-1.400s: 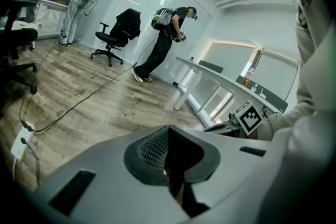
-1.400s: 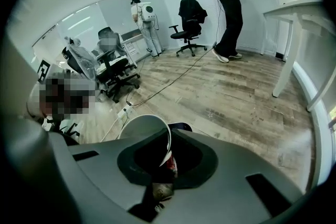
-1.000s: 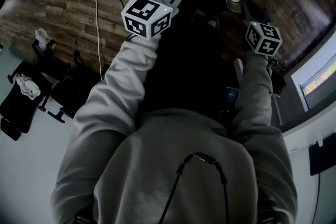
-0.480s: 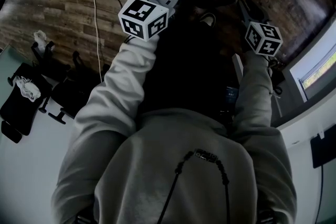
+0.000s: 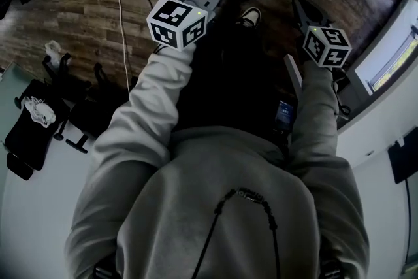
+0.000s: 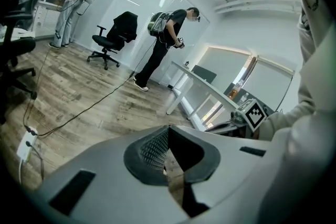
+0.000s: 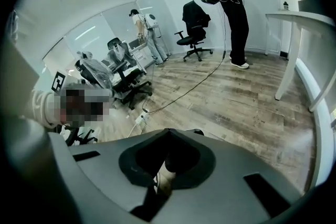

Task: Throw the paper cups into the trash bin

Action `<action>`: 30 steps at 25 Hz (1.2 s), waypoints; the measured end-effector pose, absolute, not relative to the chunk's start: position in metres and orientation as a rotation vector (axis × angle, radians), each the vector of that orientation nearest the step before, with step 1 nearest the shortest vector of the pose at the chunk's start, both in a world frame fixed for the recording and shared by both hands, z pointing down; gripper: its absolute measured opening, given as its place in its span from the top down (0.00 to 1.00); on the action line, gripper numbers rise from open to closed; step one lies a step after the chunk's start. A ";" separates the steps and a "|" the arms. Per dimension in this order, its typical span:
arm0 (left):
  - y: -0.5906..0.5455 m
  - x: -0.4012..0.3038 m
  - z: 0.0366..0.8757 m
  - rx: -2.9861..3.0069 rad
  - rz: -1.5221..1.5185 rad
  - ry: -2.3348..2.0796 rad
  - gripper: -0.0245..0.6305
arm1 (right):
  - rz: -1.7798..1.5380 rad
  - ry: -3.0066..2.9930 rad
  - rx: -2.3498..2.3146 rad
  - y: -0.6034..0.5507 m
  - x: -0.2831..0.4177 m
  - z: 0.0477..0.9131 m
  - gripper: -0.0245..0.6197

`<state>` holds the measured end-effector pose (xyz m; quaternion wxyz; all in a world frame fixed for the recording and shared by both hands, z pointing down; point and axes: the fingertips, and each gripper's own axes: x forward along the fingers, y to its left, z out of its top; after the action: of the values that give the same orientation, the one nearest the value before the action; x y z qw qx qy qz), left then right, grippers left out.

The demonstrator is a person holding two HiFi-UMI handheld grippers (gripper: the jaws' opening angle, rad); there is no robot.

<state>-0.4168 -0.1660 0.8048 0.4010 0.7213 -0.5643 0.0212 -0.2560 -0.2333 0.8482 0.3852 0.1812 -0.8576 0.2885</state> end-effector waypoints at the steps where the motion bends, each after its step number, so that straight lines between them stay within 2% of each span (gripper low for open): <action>1: -0.164 -0.416 0.793 1.826 0.057 -1.416 0.96 | 0.747 -2.188 0.453 -0.230 -0.256 0.833 0.93; 9: -0.141 -0.408 0.708 1.855 0.115 -1.378 0.96 | 0.655 -2.235 0.409 -0.218 -0.253 0.717 0.93; 17: -0.132 -0.400 0.653 1.885 0.137 -1.415 0.96 | 0.615 -2.294 0.416 -0.210 -0.248 0.659 0.93; 23: -0.141 -0.420 0.591 1.923 0.082 -1.508 0.96 | 0.600 -2.374 0.415 -0.206 -0.264 0.612 0.93; 30: -0.175 -0.446 0.491 2.067 0.066 -1.628 0.96 | 0.455 -2.524 0.443 -0.239 -0.288 0.509 0.93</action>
<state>-0.4459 -0.1751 0.4906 0.2521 0.7599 -0.5987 0.0243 -0.2885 -0.2393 0.5086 0.2664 0.1640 -0.9347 0.1686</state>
